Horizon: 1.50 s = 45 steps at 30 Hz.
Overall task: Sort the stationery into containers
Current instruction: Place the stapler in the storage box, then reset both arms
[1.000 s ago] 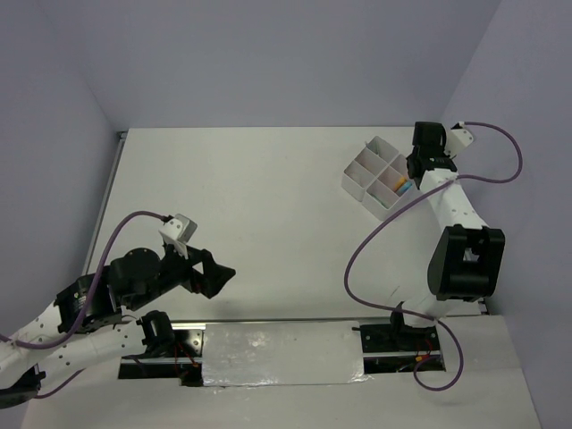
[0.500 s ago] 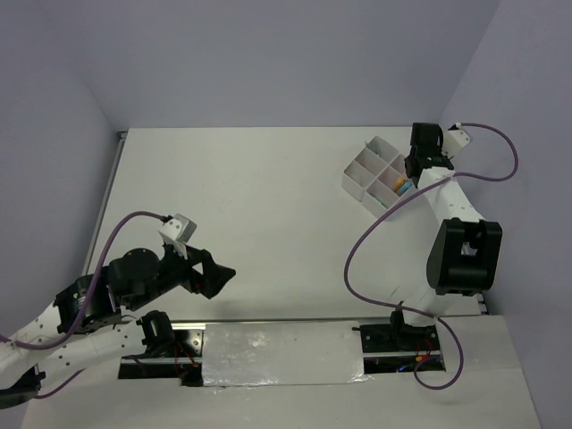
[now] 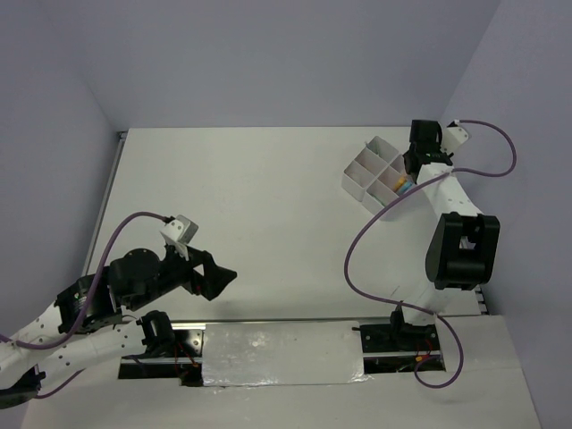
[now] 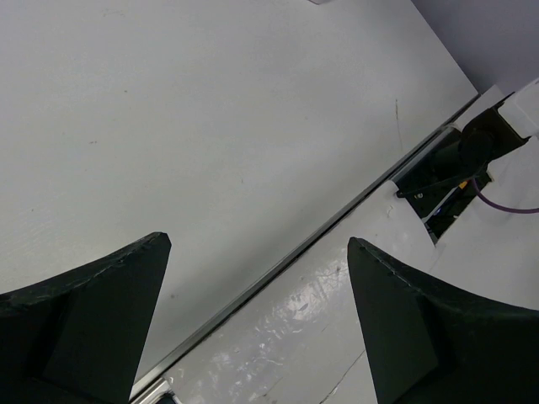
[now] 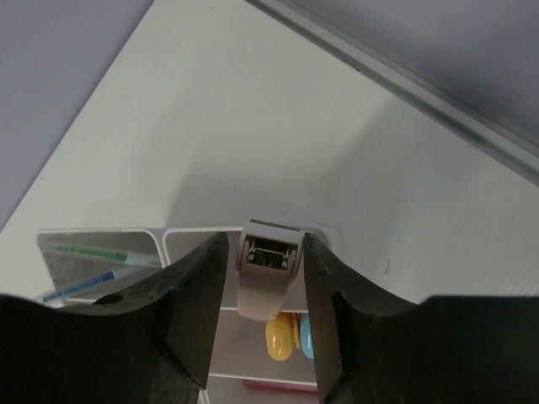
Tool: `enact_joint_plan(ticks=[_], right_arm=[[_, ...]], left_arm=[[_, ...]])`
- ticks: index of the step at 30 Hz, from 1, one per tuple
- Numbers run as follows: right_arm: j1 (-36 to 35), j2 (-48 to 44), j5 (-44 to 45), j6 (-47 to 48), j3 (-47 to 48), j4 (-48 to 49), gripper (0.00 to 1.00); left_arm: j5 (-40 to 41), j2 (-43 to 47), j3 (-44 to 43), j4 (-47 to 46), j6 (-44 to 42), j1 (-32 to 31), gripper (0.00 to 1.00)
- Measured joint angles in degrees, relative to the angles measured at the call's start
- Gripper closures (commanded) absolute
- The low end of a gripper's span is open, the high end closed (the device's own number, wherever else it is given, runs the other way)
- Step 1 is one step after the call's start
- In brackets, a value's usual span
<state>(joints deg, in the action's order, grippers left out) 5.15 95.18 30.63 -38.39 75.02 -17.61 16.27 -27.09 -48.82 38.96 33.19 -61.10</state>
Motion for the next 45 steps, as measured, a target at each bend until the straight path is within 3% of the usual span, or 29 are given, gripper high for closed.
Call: enact_joint_plan(ticks=[6,13,19,27,31,45], right_arm=[[0.00,0.00,-0.02,0.15,0.83,-0.39,0.44],[0.00,-0.02,-0.46,0.17,1.81,-0.37,0.49],[0.00,-0.02,-2.62,0.15,1.75,-0.37,0.48],[0.00,-1.79,-4.13,0.04,-3.72,1.70,0.54],[0.00,-4.55,-4.98,-0.09,-6.49,3.08,0.49],[-0.13,-6.12,-7.23,-0.07,-7.32,3.54,0.48]], left_arm=[[-0.33,0.39,0.11,-0.15,-0.04,0.00,0.01],[-0.57,0.72,0.13,-0.24,-0.04,0.00,0.01],[-0.59,1.09,0.17,-0.35,-0.04,0.00,0.01],[-1.14,1.79,0.20,-0.44,-0.09,0.00,0.01],[-1.25,1.81,0.20,-0.46,-0.11,0.00,0.01],[-1.62,2.82,0.31,-0.50,-0.17,-0.04,0.01]])
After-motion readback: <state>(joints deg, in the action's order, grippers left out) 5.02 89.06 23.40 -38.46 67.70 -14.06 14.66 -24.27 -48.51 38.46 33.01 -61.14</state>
